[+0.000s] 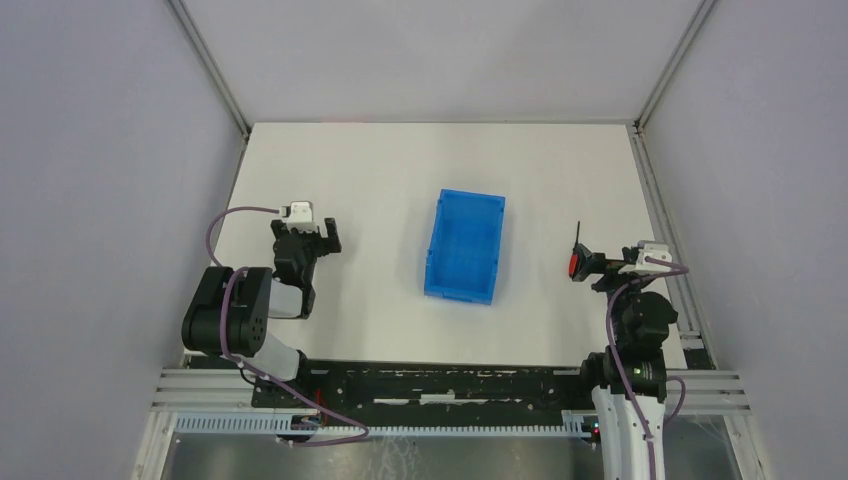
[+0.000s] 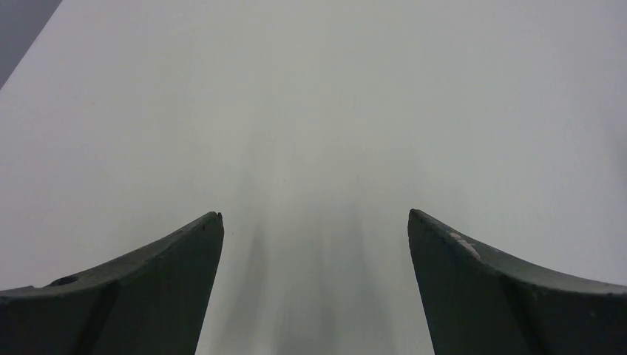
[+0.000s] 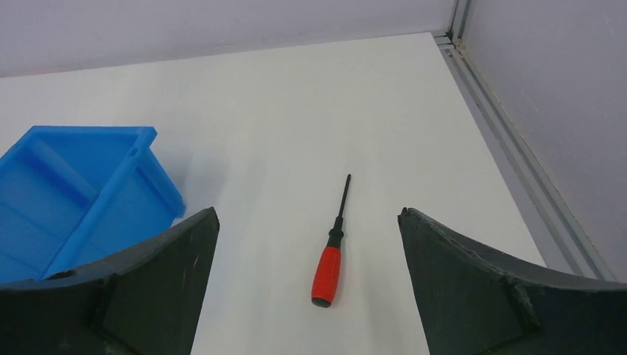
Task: Put the screwdriver in the bin
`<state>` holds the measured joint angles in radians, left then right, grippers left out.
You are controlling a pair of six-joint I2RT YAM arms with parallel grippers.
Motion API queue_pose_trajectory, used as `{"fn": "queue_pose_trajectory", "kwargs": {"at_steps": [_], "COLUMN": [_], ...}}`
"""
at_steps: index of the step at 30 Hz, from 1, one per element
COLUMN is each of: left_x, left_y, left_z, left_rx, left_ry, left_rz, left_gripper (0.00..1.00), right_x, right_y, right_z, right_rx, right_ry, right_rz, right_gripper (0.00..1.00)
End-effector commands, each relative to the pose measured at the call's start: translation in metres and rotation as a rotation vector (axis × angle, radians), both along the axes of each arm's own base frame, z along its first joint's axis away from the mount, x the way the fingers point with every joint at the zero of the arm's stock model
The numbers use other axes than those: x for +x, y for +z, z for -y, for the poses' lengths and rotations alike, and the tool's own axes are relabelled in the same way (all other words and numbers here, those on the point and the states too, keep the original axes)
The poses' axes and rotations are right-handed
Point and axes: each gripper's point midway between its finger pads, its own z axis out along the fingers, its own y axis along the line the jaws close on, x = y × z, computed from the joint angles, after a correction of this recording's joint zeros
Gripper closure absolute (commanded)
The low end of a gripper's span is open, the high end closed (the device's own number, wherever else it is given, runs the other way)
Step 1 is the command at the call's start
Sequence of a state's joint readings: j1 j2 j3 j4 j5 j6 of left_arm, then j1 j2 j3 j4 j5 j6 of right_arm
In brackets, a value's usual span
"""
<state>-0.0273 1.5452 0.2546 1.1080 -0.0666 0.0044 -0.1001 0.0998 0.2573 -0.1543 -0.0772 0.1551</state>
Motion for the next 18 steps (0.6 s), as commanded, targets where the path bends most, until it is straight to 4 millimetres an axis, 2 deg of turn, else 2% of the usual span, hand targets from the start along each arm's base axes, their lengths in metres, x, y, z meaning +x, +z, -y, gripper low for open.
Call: {"fn": "queue_pose_trajectory", "kwargs": {"at_steps": [1, 2, 6, 9, 10, 11, 13, 15, 18], "left_x": [0.004, 0.004, 0.004, 0.004, 0.004, 0.004, 0.004, 0.004, 0.004], "left_y": [0.015, 0.015, 0.015, 0.015, 0.015, 0.015, 0.015, 0.015, 0.015], "left_z": [0.001, 0.001, 0.001, 0.001, 0.001, 0.001, 0.001, 0.001, 0.001], "left_rx": [-0.032, -0.032, -0.032, -0.032, -0.032, -0.032, -0.032, -0.031, -0.032], "left_ry": [-0.002, -0.002, -0.002, -0.002, -0.003, -0.003, -0.002, -0.001, -0.003], "left_rz": [0.054, 0.053, 0.053, 0.053, 0.054, 0.053, 0.053, 0.052, 0.053], "left_gripper": [0.0, 0.0, 0.0, 0.0, 0.0, 0.0, 0.0, 0.0, 0.0], "right_x": [-0.001, -0.002, 0.004, 0.023, 0.032, 0.037, 0.049, 0.055, 0.061], "right_y": [0.019, 0.026, 0.067, 0.082, 0.07, 0.067, 0.042, 0.005, -0.046], "right_z": [0.019, 0.02, 0.003, 0.007, 0.012, 0.017, 0.028, 0.039, 0.043], "right_rx": [0.058, 0.057, -0.045, -0.07, -0.069, -0.071, -0.08, -0.086, -0.077], "right_ry": [-0.118, -0.126, -0.009, -0.004, -0.022, -0.04, -0.076, -0.12, -0.142], "right_rz": [0.062, 0.075, 0.107, -0.053, -0.169, -0.263, -0.496, -0.72, -0.87], "right_gripper": [0.02, 0.02, 0.02, 0.02, 0.02, 0.02, 0.02, 0.02, 0.03]}}
